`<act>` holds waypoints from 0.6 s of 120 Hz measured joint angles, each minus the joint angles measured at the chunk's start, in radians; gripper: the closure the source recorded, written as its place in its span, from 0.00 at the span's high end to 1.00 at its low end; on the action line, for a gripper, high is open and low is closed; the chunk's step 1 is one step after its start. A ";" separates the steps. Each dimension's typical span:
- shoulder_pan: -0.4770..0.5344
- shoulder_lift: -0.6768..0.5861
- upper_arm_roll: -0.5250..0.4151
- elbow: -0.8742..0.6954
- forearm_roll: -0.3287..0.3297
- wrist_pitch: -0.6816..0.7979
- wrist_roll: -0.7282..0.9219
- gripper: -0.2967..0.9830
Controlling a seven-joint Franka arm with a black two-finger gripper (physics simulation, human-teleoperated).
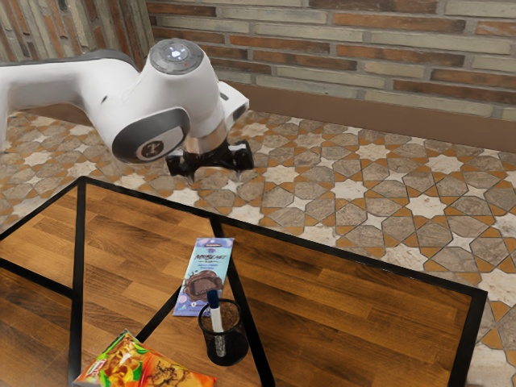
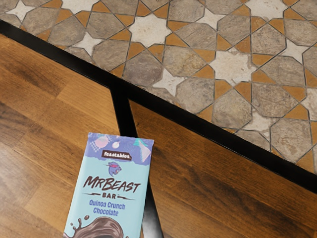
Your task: Put the marker into the pen holder.
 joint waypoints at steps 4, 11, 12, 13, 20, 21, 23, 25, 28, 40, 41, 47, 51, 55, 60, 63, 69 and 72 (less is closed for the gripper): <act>0.006 0.007 0.042 0.075 -0.051 -0.060 0.026 0.74; 0.018 0.028 0.105 0.188 -0.114 -0.161 0.087 0.75; 0.021 0.031 0.111 0.200 -0.121 -0.174 0.096 0.75; 0.023 0.035 0.117 0.212 -0.128 -0.187 0.104 0.75; 0.031 0.057 0.155 0.284 -0.164 -0.269 0.164 0.76; 0.027 0.060 0.165 0.293 -0.170 -0.279 0.173 0.76; 0.021 0.067 0.182 0.306 -0.183 -0.299 0.191 0.76; 0.015 0.072 0.201 0.316 -0.196 -0.317 0.209 0.76; 0.011 0.077 0.223 0.326 -0.215 -0.341 0.237 0.76; 0.021 0.084 0.290 0.341 -0.263 -0.414 0.348 0.76; 0.023 0.084 0.294 0.341 -0.266 -0.418 0.358 0.76; 0.045 0.085 0.308 0.343 -0.279 -0.441 0.410 0.76; 0.062 0.089 0.312 0.348 -0.286 -0.453 0.442 0.76; 0.077 0.105 0.315 0.382 -0.294 -0.470 0.473 0.76; 0.097 0.126 0.317 0.425 -0.302 -0.492 0.510 0.77; 0.109 0.132 0.318 0.444 -0.306 -0.504 0.530 0.77; 0.130 0.142 0.319 0.480 -0.317 -0.525 0.568 0.77; 0.138 0.148 0.319 0.503 -0.320 -0.537 0.586 0.77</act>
